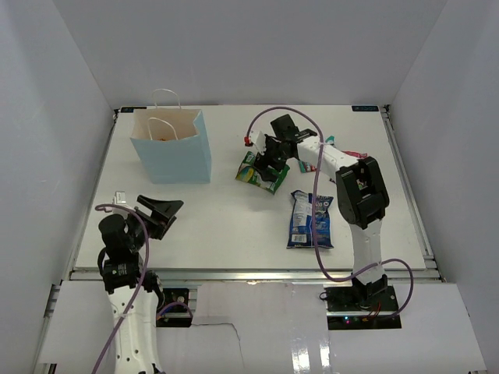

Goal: Place the snacks into the paper bag

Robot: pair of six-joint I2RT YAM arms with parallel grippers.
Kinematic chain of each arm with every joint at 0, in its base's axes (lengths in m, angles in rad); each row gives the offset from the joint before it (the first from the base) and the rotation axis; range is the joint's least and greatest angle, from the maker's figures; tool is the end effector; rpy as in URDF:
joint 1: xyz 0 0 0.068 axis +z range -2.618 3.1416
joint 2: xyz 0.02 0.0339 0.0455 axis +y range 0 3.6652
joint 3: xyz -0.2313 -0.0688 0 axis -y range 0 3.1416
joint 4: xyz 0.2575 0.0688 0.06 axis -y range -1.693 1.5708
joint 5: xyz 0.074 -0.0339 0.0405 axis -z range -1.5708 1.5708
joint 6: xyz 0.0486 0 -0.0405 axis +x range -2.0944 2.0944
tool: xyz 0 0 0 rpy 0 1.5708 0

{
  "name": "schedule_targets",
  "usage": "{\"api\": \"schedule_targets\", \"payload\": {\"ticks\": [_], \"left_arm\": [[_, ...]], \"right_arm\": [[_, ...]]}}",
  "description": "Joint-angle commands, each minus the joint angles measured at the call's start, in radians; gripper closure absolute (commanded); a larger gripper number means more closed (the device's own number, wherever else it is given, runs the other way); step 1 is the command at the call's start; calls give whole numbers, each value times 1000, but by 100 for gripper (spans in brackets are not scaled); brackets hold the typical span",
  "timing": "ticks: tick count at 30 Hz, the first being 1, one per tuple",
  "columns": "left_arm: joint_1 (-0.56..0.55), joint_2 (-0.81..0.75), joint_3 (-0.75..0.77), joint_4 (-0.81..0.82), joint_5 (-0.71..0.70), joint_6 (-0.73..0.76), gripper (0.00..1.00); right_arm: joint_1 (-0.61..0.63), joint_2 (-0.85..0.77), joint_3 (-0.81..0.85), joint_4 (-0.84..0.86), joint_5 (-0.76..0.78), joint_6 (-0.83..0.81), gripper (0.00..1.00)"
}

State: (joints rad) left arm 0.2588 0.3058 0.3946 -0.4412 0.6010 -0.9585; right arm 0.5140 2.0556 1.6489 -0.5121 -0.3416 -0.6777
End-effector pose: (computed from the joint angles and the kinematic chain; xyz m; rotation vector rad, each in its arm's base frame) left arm 0.1595 0.0138 0.2264 -0.7707 1.8449 -1.0363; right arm 0.3932 0.2407 0.1762 -1.4898 1.9432 0.3526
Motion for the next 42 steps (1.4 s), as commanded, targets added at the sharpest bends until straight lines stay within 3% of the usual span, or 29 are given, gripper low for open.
{"api": "schedule_targets", "payload": {"ticks": [1,6,8,12,17,20,27,31,36,42], "left_arm": [[3,-1,-40,-21,-7,-141,10],[3,55,-97,-7,9,-180,10],[3,90,-117,25,25,-198,10],[5,148,-115,67,42,-210,11],[-3,222,-100,98,72,-217,14],[-19,249,-94,111,66,-220,16],[-168,361,-60,189,-6,-236,17],[-407,479,-10,277,-118,-269,17],[-565,627,53,380,-199,-287,16],[-662,786,135,429,-210,-298,16]], "right_arm": [[18,38,72,10,93,4,7],[31,69,36,46,118,62,1],[31,75,23,44,107,75,10],[29,52,-32,43,35,87,42],[29,-46,-130,64,-51,81,75],[27,-104,-192,69,-109,76,86],[27,-288,-366,75,-394,6,92],[41,-380,-458,21,-497,-55,92],[110,-468,-555,32,-453,-85,92],[193,-532,-629,92,-373,-59,92]]}}
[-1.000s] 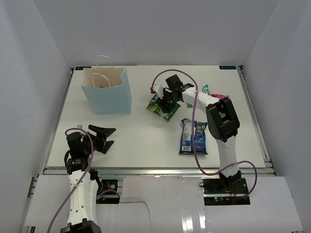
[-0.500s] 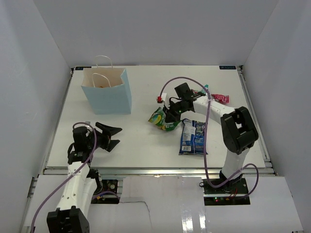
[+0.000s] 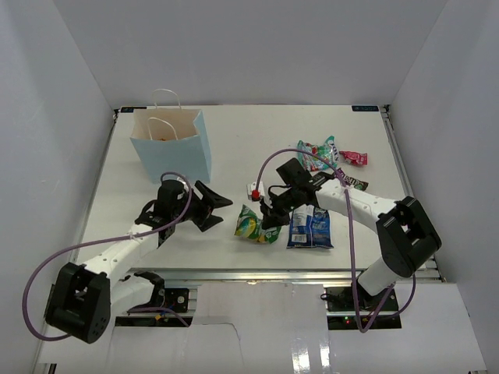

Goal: Place the snacks into the paper bag

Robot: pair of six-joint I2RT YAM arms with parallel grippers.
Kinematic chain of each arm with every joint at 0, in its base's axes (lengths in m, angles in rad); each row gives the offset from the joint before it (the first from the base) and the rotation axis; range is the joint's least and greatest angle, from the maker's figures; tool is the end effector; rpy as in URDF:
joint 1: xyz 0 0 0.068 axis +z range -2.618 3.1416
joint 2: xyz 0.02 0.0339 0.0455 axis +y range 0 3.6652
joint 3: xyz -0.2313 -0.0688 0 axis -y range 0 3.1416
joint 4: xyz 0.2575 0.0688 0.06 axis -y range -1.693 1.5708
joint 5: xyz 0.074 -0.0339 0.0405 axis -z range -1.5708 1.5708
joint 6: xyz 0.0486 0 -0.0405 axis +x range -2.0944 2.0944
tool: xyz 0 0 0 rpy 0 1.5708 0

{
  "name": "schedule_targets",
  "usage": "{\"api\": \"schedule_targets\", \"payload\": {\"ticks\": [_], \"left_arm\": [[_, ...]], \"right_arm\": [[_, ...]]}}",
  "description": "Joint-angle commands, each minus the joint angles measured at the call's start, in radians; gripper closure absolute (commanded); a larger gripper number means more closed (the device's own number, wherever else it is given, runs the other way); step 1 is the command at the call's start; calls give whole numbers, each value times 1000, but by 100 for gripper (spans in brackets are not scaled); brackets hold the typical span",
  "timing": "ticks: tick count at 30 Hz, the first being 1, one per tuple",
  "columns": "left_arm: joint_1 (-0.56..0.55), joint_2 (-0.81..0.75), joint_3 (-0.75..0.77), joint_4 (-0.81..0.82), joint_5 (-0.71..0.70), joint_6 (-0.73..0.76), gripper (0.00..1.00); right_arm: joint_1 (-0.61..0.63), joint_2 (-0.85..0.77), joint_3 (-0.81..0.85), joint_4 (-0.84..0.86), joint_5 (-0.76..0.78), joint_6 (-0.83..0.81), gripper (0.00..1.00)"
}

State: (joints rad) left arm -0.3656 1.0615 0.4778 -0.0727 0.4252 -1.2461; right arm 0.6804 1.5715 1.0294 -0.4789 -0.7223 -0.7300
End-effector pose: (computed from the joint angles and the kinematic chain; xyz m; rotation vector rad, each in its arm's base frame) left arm 0.2252 -0.1077 0.1514 -0.8262 2.3774 -1.2624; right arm 0.2359 0.2322 0.1692 -1.7766 1.6867 0.9028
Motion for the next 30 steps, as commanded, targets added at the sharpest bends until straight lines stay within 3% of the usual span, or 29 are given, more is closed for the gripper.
{"api": "schedule_targets", "payload": {"ticks": [1,7,11,14,15,19,23,24,25,26,27,30], "left_arm": [[-48,58,59,62,-39,-12,16],[-130,146,85,60,-29,-19,19],[-173,192,97,63,-42,-32,28],[-188,216,117,63,-48,-24,39],[-188,221,126,63,-51,-19,50],[-188,216,151,56,-60,10,74],[-188,207,180,37,-60,71,89],[-188,204,188,37,-57,88,91],[-188,193,208,36,-55,112,99],[-188,186,223,10,-59,167,100],[-188,169,258,-8,-68,203,100],[-188,140,327,-116,-94,374,100]], "right_arm": [[31,-53,-15,68,14,7,92],[64,-59,15,94,55,38,92],[74,-57,38,109,67,69,92],[82,-59,47,115,67,81,92],[85,-61,47,117,67,84,92],[87,-73,44,126,75,93,89],[87,-88,34,122,78,93,82],[87,-91,34,122,81,93,79],[87,-94,34,117,83,90,69],[85,-100,37,106,84,90,60],[81,-105,44,99,78,93,43],[61,-125,81,45,44,93,28]]}}
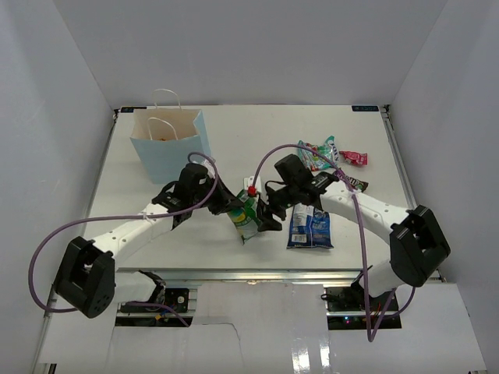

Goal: Place the snacks into the paper bag

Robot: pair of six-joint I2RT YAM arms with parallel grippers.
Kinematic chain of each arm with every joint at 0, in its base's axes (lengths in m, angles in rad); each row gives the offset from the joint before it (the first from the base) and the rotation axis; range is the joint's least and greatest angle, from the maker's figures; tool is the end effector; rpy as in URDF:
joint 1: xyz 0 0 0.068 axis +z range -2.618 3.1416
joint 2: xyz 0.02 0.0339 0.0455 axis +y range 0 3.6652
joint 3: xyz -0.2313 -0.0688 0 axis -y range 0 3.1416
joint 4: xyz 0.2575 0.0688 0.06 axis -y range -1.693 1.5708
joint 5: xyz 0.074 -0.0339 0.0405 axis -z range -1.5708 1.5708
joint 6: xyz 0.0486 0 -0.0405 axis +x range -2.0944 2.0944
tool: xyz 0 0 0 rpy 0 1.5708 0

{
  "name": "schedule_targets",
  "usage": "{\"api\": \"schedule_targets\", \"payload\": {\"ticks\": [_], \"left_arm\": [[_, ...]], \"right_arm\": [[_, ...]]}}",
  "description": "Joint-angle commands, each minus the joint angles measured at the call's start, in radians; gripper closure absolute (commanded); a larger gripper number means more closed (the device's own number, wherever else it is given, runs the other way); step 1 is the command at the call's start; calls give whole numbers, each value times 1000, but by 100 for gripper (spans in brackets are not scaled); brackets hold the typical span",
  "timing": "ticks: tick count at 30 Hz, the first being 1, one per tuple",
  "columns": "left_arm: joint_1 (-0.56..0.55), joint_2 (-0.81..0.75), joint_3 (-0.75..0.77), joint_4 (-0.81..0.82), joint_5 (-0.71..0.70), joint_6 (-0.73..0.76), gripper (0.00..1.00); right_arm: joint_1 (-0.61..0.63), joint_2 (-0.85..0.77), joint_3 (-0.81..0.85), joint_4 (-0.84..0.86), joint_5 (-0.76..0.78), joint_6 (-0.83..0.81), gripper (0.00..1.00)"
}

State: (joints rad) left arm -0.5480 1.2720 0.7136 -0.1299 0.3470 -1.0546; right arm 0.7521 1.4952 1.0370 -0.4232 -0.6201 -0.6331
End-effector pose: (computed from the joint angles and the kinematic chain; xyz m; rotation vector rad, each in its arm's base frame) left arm 0.2428 -0.1676 0.1730 -0.4289 2.4879 -1.1603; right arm 0.2233 0.2476 0.1964 -1.7263 1.6528 0.8100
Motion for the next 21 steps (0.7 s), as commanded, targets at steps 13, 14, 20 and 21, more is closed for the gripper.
{"api": "schedule_targets", "payload": {"ticks": [13,14,20,21], "left_arm": [[-4,-94,772,-503,-230,994,100],[-4,-83,820,-504,-241,1042,100],[5,26,1095,-473,-397,1430,100],[13,38,1112,-461,-398,1476,100]], "right_arm": [[-367,-165,166,-115,-305,49,25],[-378,-168,156,-114,-303,47,25],[-408,-188,104,-108,-303,44,24],[-410,-190,101,-108,-302,44,24]]}}
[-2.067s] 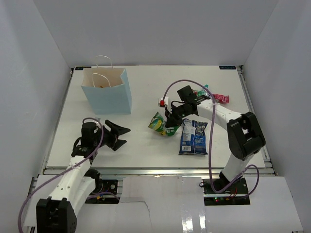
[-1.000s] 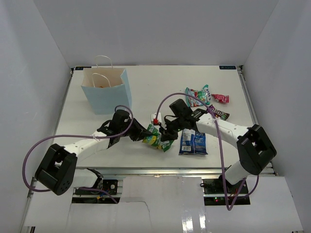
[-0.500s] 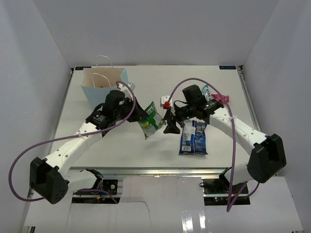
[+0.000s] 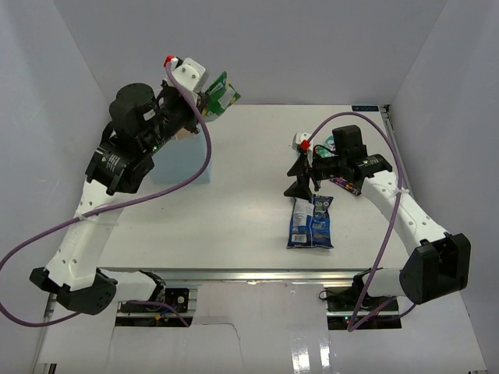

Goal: Place the snacks into the paper bag

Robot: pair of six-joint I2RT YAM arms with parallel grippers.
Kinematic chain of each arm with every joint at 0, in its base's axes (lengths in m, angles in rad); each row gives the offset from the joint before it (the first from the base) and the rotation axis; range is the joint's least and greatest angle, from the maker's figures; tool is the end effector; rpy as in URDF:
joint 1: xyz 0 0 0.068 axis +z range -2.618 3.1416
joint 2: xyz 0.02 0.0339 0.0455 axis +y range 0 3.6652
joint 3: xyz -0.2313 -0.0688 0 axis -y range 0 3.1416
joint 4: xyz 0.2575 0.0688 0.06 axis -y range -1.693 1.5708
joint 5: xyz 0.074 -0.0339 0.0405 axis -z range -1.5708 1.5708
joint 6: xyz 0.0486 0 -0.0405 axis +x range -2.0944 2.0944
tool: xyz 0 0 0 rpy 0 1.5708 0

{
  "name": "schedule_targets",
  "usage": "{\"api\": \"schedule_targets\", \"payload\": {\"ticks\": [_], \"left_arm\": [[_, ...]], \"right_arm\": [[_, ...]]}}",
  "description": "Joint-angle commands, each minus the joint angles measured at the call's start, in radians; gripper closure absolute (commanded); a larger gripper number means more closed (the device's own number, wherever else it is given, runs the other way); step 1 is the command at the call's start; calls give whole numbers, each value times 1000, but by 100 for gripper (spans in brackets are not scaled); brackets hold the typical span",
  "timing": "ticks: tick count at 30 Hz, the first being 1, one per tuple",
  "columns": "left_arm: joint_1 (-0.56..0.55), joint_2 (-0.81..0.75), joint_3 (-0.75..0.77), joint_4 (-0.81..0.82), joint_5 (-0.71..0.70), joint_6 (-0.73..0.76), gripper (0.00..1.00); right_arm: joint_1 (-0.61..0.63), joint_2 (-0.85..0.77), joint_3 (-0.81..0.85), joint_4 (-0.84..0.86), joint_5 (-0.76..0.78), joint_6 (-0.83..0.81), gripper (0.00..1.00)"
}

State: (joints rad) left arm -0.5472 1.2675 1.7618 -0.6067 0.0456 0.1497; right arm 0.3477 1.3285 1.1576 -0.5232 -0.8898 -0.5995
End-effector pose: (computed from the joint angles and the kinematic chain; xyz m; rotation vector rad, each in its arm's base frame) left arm 0.2302 -0.1428 0.4955 0.6108 1.5803 -0.3367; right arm 0.2775 0.1407 0.2865 -1.3363 1.6076 0.8449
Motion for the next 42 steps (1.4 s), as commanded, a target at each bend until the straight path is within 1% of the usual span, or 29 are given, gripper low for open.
{"api": "schedule_targets", "payload": {"ticks": [1,3,4,5,6,7,9,10,15,20,21,23,27,30,31,36,40,42], "left_arm": [[32,59,80,53,-96,348,100],[78,81,100,87,-90,382,100],[119,93,131,91,-17,393,100],[204,117,145,90,38,396,100],[243,127,152,91,116,399,100],[303,136,151,105,143,406,100],[355,144,143,111,209,421,100],[393,145,139,119,267,425,100],[446,141,70,128,361,488,100],[487,92,-2,176,445,481,100],[489,60,-39,214,454,476,100],[497,37,-65,231,471,481,100],[526,26,-74,197,474,504,100],[546,6,-108,215,488,493,100],[581,1,-133,228,503,488,100],[616,-56,-222,287,548,479,100],[659,-63,-265,317,588,467,100],[676,-53,-286,341,629,452,100]], "right_arm": [[-7,-22,-22,-6,-31,9,24],[-12,-20,-26,-6,-29,10,24],[-15,-17,-26,-6,-31,9,24],[-16,-15,-26,-6,-31,9,24],[-19,-12,-26,-8,-31,7,24],[-21,-12,-26,-9,-31,7,24],[-29,-11,-29,-8,-29,6,24],[-32,-9,-30,-8,-29,3,24],[-55,-2,-38,-8,-37,-5,24],[-67,9,-42,-8,-43,-10,24],[-70,14,-44,-8,-46,-10,24],[-73,18,-48,-8,-51,-11,24],[-76,28,-45,-8,-61,-11,24],[-79,32,-45,-8,-66,-13,24],[-81,32,-45,-6,-67,-14,24],[-88,31,-52,-6,-75,-16,24],[-95,31,-58,-8,-80,-20,24],[-99,32,-59,-6,-83,-22,24]]}}
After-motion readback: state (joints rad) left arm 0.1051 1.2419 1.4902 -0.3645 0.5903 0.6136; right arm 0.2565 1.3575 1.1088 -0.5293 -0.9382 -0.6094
